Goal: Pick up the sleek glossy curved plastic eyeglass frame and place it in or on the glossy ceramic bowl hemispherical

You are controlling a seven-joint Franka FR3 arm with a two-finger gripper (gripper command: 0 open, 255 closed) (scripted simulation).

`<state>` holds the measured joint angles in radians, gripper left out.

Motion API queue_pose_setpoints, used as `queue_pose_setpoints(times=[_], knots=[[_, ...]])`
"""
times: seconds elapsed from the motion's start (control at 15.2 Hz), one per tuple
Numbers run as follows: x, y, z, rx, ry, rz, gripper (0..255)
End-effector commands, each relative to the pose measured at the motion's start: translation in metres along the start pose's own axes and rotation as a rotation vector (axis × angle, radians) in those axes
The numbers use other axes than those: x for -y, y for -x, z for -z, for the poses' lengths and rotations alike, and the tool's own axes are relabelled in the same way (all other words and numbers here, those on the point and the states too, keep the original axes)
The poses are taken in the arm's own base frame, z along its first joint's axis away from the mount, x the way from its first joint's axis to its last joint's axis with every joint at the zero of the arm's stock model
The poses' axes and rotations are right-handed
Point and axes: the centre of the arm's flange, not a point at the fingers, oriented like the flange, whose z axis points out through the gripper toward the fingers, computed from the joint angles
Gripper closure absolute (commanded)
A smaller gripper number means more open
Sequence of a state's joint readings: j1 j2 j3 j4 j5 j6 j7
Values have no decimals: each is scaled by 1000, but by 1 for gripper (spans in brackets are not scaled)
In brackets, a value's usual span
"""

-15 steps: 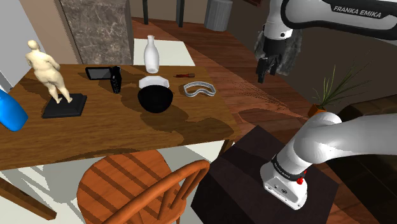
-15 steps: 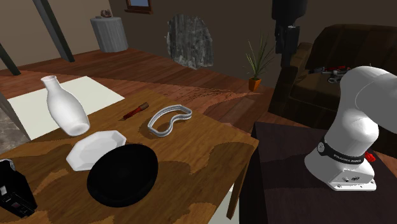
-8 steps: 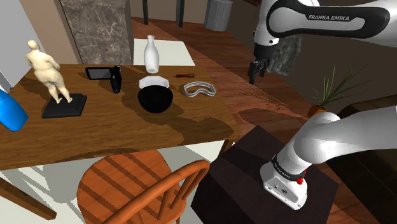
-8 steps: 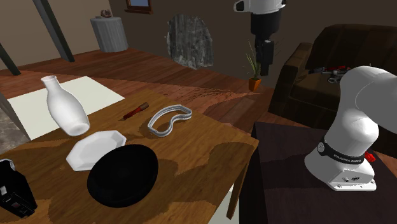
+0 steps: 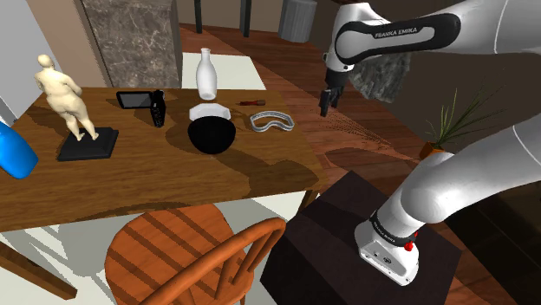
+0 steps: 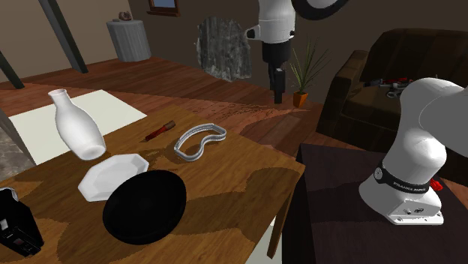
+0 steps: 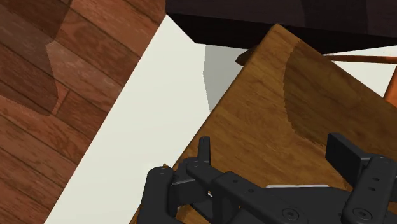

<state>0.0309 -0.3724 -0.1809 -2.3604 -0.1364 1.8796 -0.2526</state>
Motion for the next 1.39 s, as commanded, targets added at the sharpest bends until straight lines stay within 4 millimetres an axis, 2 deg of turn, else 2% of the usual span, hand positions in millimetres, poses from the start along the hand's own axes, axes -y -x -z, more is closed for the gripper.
queue_pose_setpoints(times=[0.0, 0.59, 1.19, 1.32], knots=[[-11, -18, -12, -14, -7, 29, 0], [-46, -111, -70, -67, -47, 154, 0], [-66, -210, -124, -119, -86, 278, 0], [-66, -212, -131, -120, -87, 281, 0]])
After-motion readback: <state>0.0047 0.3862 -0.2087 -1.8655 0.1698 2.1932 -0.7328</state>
